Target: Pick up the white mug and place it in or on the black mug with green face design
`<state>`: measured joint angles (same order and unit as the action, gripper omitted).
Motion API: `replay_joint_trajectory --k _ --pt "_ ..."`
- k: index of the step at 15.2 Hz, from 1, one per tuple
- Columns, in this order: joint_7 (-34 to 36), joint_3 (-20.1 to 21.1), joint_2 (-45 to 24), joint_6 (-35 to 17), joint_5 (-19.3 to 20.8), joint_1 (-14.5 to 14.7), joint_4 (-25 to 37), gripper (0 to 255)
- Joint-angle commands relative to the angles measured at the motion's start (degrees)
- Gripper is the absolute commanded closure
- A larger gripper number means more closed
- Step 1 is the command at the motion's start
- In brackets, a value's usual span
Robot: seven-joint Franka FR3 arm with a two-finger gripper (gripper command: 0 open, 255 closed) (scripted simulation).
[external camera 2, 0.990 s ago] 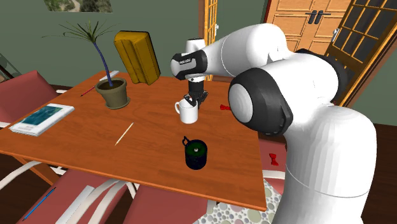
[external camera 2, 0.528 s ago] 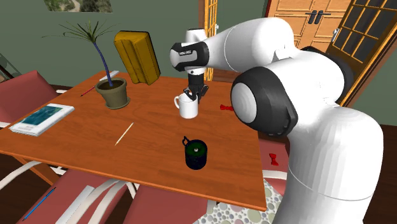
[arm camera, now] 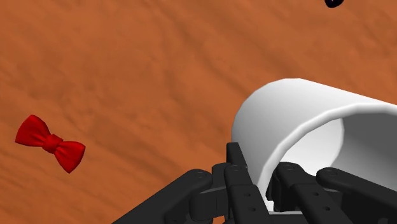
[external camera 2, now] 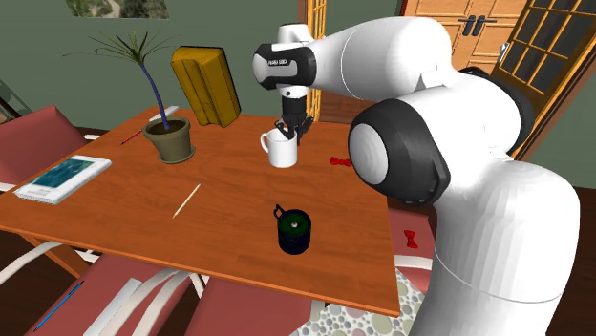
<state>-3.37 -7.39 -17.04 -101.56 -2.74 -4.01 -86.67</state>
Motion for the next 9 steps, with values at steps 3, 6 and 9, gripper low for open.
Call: replay_joint_trajectory --k 3,6,9 --pt "0.09 -0.02 0.13 2.96 0.03 -0.03 2.83 255" --pt "1.16 0.22 5.20 1.59 0.68 0.90 -3.55 255" --pt "2.94 0.78 12.31 -0.23 1.55 2.10 -12.40 255"
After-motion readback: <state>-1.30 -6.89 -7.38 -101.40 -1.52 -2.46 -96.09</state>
